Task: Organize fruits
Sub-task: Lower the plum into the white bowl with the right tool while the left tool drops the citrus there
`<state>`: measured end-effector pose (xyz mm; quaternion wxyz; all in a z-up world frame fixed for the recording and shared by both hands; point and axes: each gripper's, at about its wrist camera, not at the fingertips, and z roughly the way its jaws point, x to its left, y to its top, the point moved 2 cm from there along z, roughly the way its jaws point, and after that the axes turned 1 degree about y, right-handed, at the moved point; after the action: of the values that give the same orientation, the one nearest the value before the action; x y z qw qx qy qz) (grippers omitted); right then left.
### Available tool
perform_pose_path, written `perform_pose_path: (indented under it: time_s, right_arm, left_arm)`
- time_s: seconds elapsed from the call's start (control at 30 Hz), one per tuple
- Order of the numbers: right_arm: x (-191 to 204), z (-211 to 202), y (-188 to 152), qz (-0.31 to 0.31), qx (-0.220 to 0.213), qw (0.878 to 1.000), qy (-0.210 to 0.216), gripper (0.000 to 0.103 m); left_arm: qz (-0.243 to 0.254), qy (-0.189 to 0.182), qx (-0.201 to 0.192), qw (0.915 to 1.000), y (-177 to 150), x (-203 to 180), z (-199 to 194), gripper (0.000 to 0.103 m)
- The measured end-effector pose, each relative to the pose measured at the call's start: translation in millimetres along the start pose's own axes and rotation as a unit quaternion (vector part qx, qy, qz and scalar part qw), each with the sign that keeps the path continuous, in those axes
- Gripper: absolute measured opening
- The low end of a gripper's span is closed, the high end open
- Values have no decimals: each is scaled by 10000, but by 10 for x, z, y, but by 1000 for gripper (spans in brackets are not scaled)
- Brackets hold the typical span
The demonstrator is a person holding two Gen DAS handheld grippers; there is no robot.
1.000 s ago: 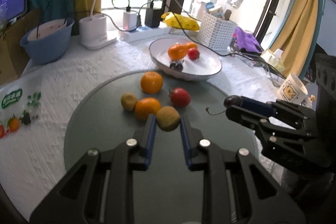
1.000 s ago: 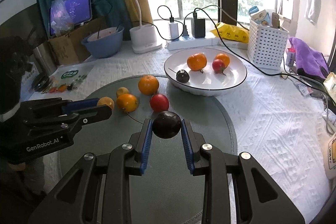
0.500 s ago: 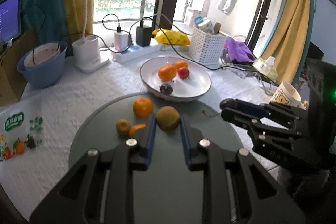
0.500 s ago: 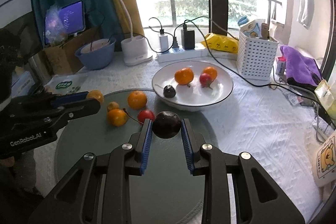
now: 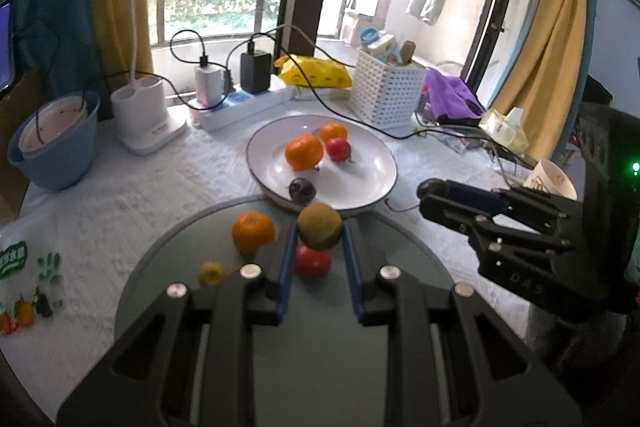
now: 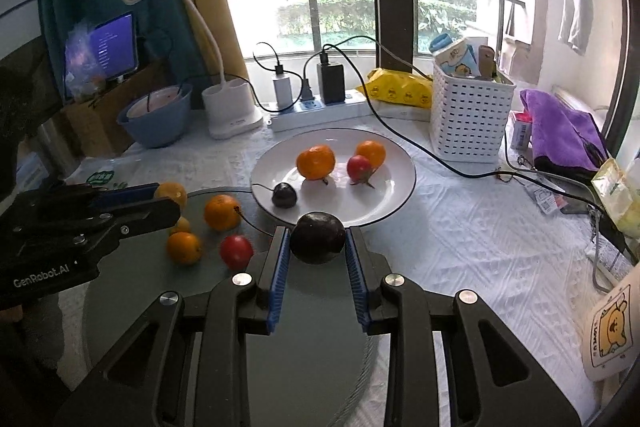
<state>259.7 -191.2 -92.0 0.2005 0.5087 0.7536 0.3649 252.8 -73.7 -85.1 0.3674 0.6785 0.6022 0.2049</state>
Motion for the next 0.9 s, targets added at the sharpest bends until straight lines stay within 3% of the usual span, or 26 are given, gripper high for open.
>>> perform_pose_path:
  time_s: [0.9]
  right_arm:
    - [-412,602,183,275,215,9994,29,30]
  left_arm:
    - [198,-300,443,9984,330,-105,849,24]
